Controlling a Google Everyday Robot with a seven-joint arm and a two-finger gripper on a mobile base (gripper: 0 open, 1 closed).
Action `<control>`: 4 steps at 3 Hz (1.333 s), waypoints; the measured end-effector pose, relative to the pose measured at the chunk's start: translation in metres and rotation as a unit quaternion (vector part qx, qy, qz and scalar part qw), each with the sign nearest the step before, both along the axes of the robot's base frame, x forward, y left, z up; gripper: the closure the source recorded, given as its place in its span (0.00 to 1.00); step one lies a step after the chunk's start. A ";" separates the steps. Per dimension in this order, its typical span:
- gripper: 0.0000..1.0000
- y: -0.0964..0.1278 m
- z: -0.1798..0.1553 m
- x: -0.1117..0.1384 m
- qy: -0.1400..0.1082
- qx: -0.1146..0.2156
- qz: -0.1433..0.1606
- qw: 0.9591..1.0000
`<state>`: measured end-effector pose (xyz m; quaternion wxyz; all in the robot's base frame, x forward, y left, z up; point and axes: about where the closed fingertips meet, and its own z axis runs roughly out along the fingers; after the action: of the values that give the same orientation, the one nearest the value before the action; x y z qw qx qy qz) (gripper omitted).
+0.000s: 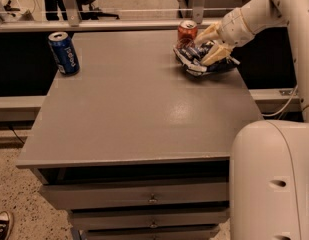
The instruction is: Move blue chip bag near coke can
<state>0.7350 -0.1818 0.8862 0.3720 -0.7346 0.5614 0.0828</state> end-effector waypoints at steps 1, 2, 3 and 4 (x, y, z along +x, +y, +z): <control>0.00 0.007 0.006 -0.005 0.003 0.003 0.007 1.000; 0.00 0.013 0.019 -0.013 0.003 0.006 0.006 1.000; 0.00 0.013 0.036 -0.020 -0.005 0.011 -0.004 1.000; 0.00 0.000 0.076 -0.033 -0.033 0.042 -0.031 0.998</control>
Offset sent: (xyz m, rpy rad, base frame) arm -0.0443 0.0213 0.0319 0.0094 0.0111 0.0148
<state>0.7022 -0.1815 0.9622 0.4228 -0.7030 0.5674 0.0707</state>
